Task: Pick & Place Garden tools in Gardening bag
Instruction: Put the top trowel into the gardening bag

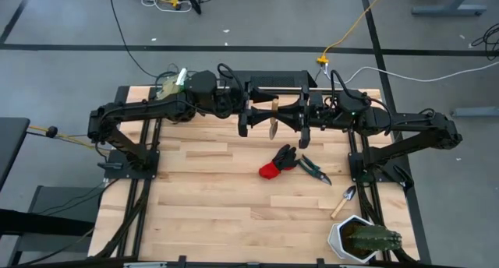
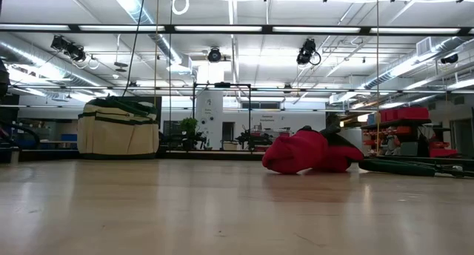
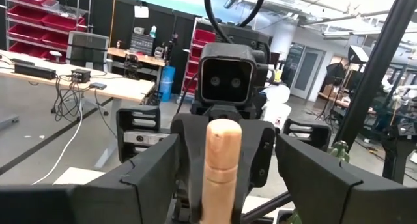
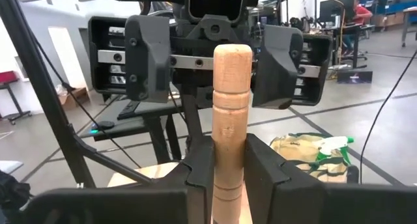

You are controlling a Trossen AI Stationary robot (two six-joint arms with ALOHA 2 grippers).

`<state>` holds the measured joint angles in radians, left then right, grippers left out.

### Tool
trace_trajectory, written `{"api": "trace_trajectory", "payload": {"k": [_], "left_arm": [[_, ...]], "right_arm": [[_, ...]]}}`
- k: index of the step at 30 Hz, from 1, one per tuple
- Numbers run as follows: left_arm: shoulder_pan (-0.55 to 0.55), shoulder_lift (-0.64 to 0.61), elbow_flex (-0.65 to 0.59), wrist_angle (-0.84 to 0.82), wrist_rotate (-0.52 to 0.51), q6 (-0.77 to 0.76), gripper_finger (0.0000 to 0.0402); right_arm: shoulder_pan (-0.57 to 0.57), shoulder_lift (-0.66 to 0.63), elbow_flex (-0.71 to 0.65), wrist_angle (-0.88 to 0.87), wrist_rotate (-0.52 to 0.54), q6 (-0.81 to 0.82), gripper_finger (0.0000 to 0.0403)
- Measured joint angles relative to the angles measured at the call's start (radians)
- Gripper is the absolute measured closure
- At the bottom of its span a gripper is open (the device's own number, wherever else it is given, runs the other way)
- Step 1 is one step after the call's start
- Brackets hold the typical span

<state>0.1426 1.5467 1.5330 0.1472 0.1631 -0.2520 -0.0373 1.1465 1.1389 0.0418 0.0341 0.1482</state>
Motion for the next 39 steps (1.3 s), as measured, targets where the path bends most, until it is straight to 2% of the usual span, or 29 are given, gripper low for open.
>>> {"api": "trace_trajectory", "payload": {"k": [13,26,39], "left_arm": [[0.000,0.000,0.000,-0.001,0.026,0.001,0.0147],[0.000,0.000,0.000,-0.002,0.025,0.004,0.0238],[0.001,0.000,0.000,-0.003,0.023,0.004,0.0295]], "right_arm": [[0.000,0.000,0.000,0.000,0.003,0.000,0.0346],[0.000,0.000,0.000,0.001,0.013,0.000,0.0346],[0.001,0.000,0.000,0.002,0.010,0.000,0.0346]]}}
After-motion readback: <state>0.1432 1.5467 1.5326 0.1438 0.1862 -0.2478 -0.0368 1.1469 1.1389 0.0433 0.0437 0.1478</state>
